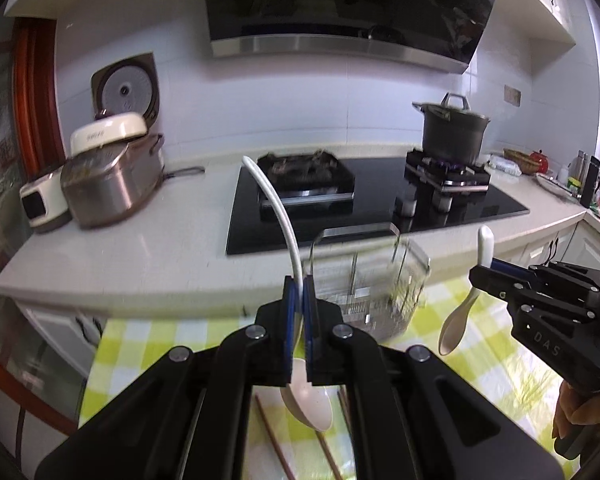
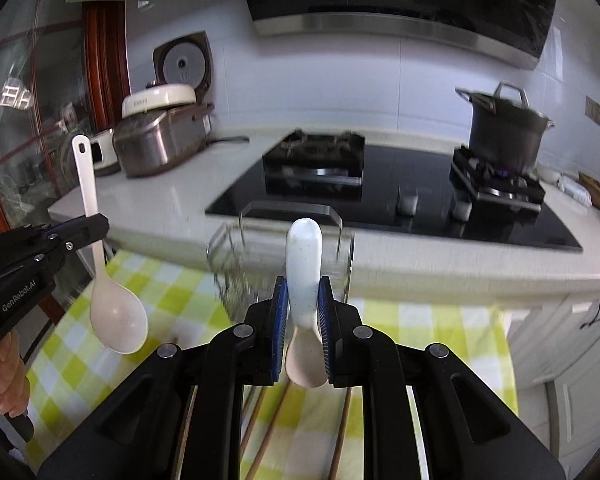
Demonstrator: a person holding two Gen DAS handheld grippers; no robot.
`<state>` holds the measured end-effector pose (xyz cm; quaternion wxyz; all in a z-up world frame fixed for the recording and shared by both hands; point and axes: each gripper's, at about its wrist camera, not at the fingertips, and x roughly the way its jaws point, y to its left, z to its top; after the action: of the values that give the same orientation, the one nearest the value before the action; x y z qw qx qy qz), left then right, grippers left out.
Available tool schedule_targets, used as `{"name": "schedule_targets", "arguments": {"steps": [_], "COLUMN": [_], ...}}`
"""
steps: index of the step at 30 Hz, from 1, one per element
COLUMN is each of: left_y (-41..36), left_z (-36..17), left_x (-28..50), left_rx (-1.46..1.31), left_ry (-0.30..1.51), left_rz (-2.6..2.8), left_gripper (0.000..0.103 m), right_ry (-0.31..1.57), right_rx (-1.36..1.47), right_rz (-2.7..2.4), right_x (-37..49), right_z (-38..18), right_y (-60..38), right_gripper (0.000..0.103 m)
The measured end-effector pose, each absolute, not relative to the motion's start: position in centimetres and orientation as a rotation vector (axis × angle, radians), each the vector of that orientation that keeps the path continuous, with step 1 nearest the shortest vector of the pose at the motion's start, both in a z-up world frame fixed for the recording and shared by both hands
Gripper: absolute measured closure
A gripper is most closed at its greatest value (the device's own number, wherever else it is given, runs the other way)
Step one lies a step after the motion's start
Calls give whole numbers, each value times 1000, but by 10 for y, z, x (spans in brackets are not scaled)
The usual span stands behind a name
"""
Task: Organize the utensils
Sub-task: 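Lift both held white spoons and carry them toward the wire rack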
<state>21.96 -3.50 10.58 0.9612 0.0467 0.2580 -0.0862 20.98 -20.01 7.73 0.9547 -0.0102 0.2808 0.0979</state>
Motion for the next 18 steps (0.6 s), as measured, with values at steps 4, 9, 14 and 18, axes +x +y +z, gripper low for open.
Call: {"name": "schedule_targets", "arguments": {"steps": [4,9,14,18], "left_y": [-43,-49,-54,-60], "left_z": [135,158,155,131], "left_x": [244,276,310,332], "left_rx": [98,63,14,-9], "left_ry": [498,483,485,501], "left_rz": [-181,-195,-205,-226], "left_gripper": [99,99,99,99], "right_ry": [539,517,506,524], "right_rx": [-26,-10,-4,18], "right_rz": [213,246,259,276], "right_x": [230,257,287,308], "right_z": [104,124,122,106], "right_y": [-203,-204,-203,-206], "right_gripper": [87,87,87,87]}}
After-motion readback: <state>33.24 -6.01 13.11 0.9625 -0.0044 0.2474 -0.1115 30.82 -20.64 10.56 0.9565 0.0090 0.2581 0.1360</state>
